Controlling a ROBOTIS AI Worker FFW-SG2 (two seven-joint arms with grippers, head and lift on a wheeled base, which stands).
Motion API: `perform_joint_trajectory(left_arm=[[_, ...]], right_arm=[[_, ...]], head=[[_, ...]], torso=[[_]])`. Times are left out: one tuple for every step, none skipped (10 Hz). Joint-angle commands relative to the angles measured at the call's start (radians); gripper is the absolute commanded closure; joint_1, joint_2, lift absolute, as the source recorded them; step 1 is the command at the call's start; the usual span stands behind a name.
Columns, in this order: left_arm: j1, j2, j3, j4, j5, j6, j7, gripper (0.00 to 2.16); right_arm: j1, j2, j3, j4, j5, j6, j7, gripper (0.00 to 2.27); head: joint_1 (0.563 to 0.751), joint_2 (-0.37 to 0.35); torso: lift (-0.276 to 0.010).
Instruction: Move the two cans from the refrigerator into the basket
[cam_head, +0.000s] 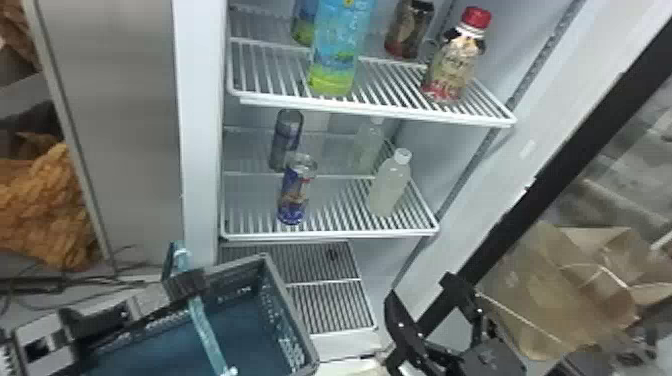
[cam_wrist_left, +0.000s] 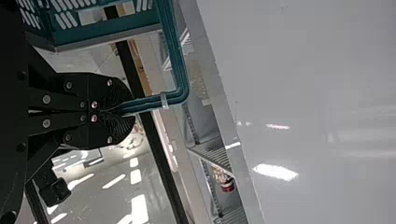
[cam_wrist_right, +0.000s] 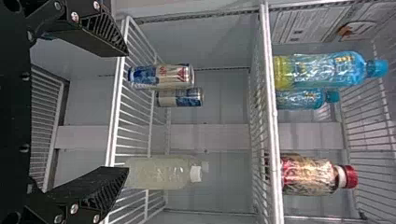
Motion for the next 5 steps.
perform_joint_trajectory(left_arm=[[0.0, 0.0, 0.002, 0.0, 0.0, 0.0, 0.001, 1.21], [-0.002, 0.0, 0.002, 0.0, 0.0, 0.0, 0.001, 1.21], [-0.002, 0.0, 0.002, 0.0, 0.0, 0.0, 0.003, 1.21], [-0.002, 0.0, 0.004, 0.0, 0.0, 0.0, 0.004, 1.21], [-0.002, 0.0, 0.002, 0.0, 0.0, 0.0, 0.004, 1.21]], right_arm=[[-0.03, -0.001, 0.001, 0.009, 0.004, 0.03, 0.0, 0.17], [-0.059, -0.001, 0.001, 0.029, 0.01, 0.035, 0.0, 0.17], [-0.094, 0.001, 0.007, 0.046, 0.026, 0.052, -0.001, 0.17], [-0.131, 0.001, 0.013, 0.063, 0.044, 0.077, -0.005, 0.17], [-0.158, -0.001, 0.021, 0.078, 0.058, 0.092, -0.005, 0.17]], head=[[0.695, -0.333], [0.695, -0.329], [0.695, -0.326], [0.695, -0.322], [0.695, -0.315]], torso=[[-0.219], [-0.219], [-0.219], [-0.219], [-0.219]])
